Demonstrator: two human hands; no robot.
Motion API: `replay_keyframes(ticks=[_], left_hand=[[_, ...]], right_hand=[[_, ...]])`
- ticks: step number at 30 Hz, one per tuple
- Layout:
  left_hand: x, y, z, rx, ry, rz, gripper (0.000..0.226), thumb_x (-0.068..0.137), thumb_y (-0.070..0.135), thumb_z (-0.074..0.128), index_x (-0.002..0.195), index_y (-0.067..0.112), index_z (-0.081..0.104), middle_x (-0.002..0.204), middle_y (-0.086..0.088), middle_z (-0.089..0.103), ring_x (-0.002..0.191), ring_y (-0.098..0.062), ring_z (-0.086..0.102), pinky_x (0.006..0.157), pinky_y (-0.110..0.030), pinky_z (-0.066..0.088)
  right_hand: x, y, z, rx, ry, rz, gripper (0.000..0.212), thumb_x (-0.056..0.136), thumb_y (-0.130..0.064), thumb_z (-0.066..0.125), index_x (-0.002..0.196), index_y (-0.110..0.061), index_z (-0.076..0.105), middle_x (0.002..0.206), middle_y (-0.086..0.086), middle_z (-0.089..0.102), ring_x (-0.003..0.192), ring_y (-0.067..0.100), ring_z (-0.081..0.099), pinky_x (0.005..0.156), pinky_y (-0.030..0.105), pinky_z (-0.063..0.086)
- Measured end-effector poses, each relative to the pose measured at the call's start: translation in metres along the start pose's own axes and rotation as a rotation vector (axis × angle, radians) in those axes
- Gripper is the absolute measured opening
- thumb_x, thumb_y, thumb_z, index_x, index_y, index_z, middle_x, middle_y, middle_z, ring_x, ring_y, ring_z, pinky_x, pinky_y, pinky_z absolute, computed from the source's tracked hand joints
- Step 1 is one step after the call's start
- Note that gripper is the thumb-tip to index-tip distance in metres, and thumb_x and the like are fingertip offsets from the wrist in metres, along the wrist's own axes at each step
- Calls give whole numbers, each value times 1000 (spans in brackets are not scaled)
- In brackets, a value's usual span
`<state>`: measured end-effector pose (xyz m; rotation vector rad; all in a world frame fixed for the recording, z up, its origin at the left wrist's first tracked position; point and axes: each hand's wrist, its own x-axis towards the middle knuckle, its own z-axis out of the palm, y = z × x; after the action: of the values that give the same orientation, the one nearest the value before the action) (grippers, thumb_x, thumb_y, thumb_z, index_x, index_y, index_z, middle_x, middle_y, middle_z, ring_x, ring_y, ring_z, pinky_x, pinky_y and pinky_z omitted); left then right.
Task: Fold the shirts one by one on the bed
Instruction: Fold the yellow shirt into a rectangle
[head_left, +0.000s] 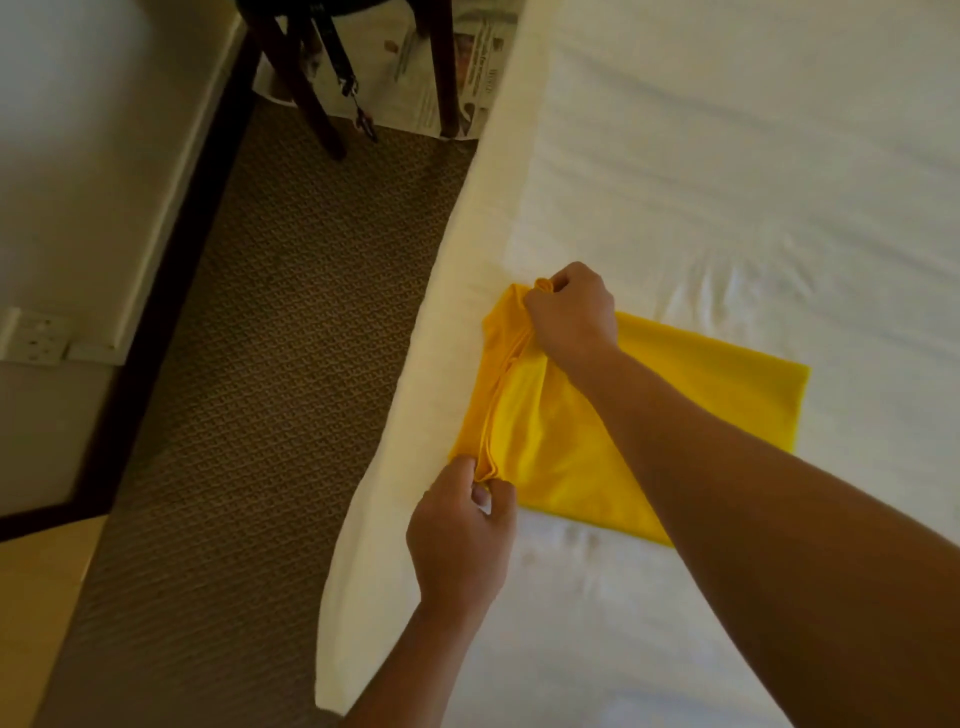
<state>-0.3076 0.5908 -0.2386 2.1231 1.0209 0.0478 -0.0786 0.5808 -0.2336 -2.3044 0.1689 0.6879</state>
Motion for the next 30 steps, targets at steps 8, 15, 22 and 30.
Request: replay_keyframes(ticks=[8, 15, 22, 30], left_hand=[[-1, -11, -10, 85, -49, -146, 19, 84, 35, 60, 72, 26, 47, 65, 9, 54, 61, -15, 55, 54, -30, 32], [9, 23, -4, 209, 181, 105, 47, 80, 42, 54, 116, 13, 61, 115, -9, 57, 108, -31, 49, 86, -47, 38], [89, 64, 60, 592, -97, 591, 69, 92, 54, 45, 149, 15, 49, 158, -13, 41, 144, -39, 39, 112, -55, 32], [117, 25, 61, 734, -175, 633, 82, 98, 68, 25, 163, 18, 16, 170, -10, 11, 156, -30, 10, 124, -53, 12]], right_hand=[[-9, -5, 5, 283, -163, 45, 20, 90, -36, 66, 95, -17, 63, 82, 5, 68, 70, 21, 62, 64, 33, 50], [-11, 68, -55, 436, 253, -118, 18, 96, -25, 61, 83, -13, 64, 71, 1, 62, 63, 9, 53, 62, 31, 44], [-26, 169, -72, -559, 258, -480, 59, 94, -52, 41, 139, -16, 56, 150, 13, 47, 131, 37, 46, 101, 49, 38], [-17, 219, -104, -651, 185, -237, 72, 96, -69, 16, 161, -37, 10, 170, 2, 3, 155, 24, 7, 120, 47, 14]])
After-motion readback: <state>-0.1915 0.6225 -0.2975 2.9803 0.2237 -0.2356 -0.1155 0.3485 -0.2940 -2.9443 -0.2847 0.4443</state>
